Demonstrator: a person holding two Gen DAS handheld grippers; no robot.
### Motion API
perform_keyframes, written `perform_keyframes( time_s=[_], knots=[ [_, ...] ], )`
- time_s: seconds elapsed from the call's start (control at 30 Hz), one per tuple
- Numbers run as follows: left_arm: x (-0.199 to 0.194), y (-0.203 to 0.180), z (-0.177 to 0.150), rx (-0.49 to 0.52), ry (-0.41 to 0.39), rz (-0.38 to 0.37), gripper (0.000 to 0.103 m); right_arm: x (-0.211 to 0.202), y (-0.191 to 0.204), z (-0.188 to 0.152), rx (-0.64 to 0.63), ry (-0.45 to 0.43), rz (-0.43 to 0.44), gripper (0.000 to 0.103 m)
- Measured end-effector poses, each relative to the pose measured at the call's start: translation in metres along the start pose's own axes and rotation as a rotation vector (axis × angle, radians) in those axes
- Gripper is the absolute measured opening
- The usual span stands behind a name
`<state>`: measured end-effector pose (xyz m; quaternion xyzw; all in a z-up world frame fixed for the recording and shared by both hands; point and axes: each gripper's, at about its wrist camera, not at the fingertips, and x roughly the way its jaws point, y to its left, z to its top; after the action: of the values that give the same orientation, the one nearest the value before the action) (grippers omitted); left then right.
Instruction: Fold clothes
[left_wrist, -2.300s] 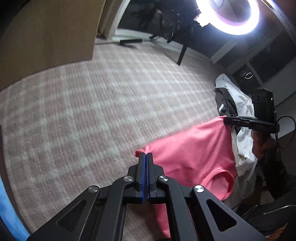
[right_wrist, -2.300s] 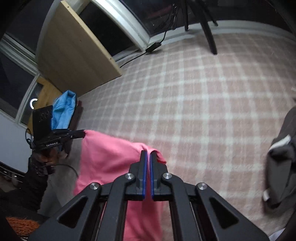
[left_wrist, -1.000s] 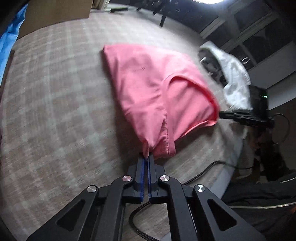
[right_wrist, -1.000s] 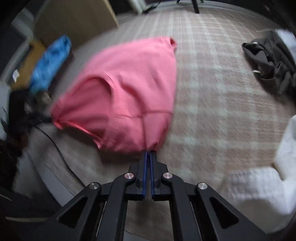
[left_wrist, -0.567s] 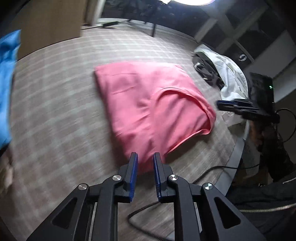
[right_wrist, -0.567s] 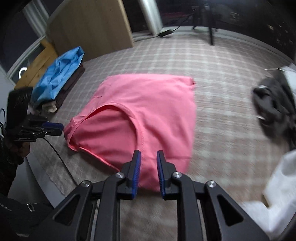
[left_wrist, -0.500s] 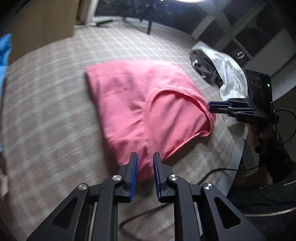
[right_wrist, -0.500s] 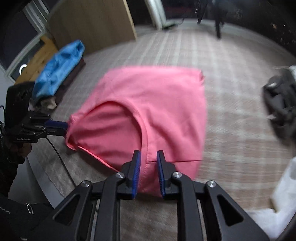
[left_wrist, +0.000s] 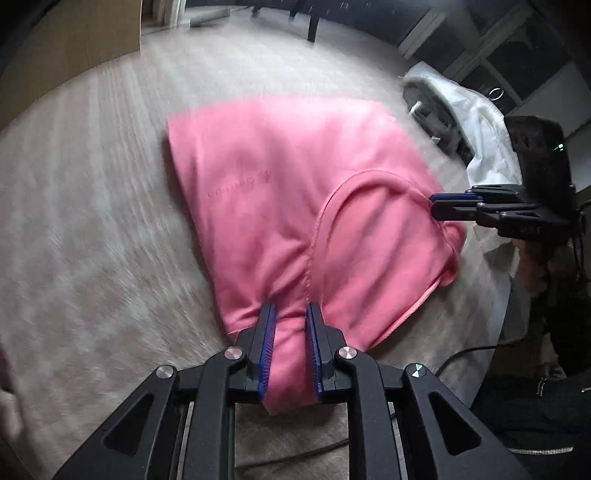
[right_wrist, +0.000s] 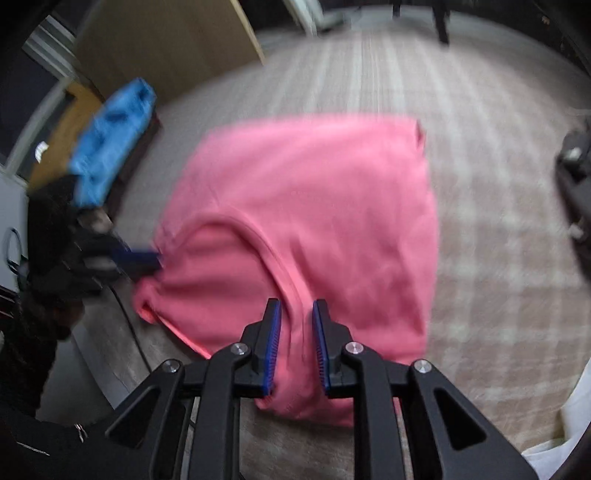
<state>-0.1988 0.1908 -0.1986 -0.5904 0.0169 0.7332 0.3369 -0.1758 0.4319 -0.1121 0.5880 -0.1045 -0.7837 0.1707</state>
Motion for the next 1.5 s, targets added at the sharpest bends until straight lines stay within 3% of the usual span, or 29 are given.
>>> perform_keyframes(
  time_s=[0.1,0.17,0.2,0.23,0.3,0.37,0.4,0.43,0.57,0.67,0.77,0.97,1.0,1.07,1.13,1.33,1.37,1.43,1.5],
  knots=[
    [-0.025,0.001,-0.002,-0.021,-0.011,-0.001,0.018,-0.027,-0.004,-0.009,0.033,-0.019,0.040,0.018],
    [-0.053,-0.001,-0.002,-0.014,-0.047,0.020,0.025,-0.063,-0.010,-0.012,0.043,-0.088,0.047,0.027],
    [-0.065,-0.002,0.000,-0.009,-0.064,0.030,0.028,-0.079,-0.011,-0.011,0.035,-0.123,0.019,0.043],
    [-0.076,-0.002,0.003,-0.003,-0.080,0.039,0.030,-0.095,-0.012,-0.009,0.022,-0.163,-0.013,0.051],
    [-0.093,-0.004,0.012,0.014,-0.105,0.052,0.030,-0.123,-0.014,0.001,-0.027,-0.251,-0.087,0.051],
    [-0.098,-0.010,0.025,0.040,-0.116,0.062,0.030,-0.129,-0.020,0.022,-0.055,-0.265,-0.117,0.049],
    [-0.094,-0.018,0.035,0.062,-0.113,0.070,0.030,-0.123,-0.026,0.034,-0.072,-0.252,-0.133,0.035],
    [-0.089,-0.028,0.045,0.086,-0.108,0.078,0.030,-0.117,-0.033,0.046,-0.089,-0.239,-0.150,0.030],
    [-0.053,-0.082,0.086,0.179,-0.077,0.004,0.031,-0.077,-0.062,0.072,-0.058,-0.139,-0.138,0.030],
    [-0.007,-0.136,0.118,0.274,-0.047,-0.013,0.032,-0.061,-0.084,0.079,-0.023,-0.125,-0.107,0.030],
    [0.044,-0.172,0.147,0.323,-0.015,0.037,0.034,-0.060,-0.103,0.080,0.005,-0.134,-0.076,0.030],
    [0.111,-0.176,0.169,0.364,0.083,0.174,0.032,-0.067,-0.125,0.071,0.046,-0.161,0.042,0.030],
    [0.115,-0.172,0.169,0.360,0.091,0.179,0.030,-0.067,-0.127,0.070,0.045,-0.164,0.055,0.030],
    [0.111,-0.164,0.170,0.340,0.071,0.155,0.010,-0.066,-0.126,0.069,0.033,-0.168,0.091,0.030],
    [0.103,-0.155,0.171,0.304,0.057,0.108,0.001,-0.062,-0.122,0.069,0.013,-0.164,0.114,0.030],
    [0.068,-0.136,0.166,0.230,-0.009,-0.002,0.001,-0.044,-0.111,0.070,-0.053,-0.120,0.164,0.029],
    [0.065,-0.135,0.165,0.225,-0.014,-0.010,0.001,-0.041,-0.109,0.071,-0.060,-0.110,0.175,0.027],
    [0.058,-0.135,0.162,0.218,-0.029,-0.018,0.001,-0.034,-0.105,0.072,-0.076,-0.092,0.198,0.010],
    [0.055,-0.135,0.162,0.210,-0.041,-0.023,0.001,-0.027,-0.101,0.073,-0.092,-0.074,0.220,0.010]
  ],
)
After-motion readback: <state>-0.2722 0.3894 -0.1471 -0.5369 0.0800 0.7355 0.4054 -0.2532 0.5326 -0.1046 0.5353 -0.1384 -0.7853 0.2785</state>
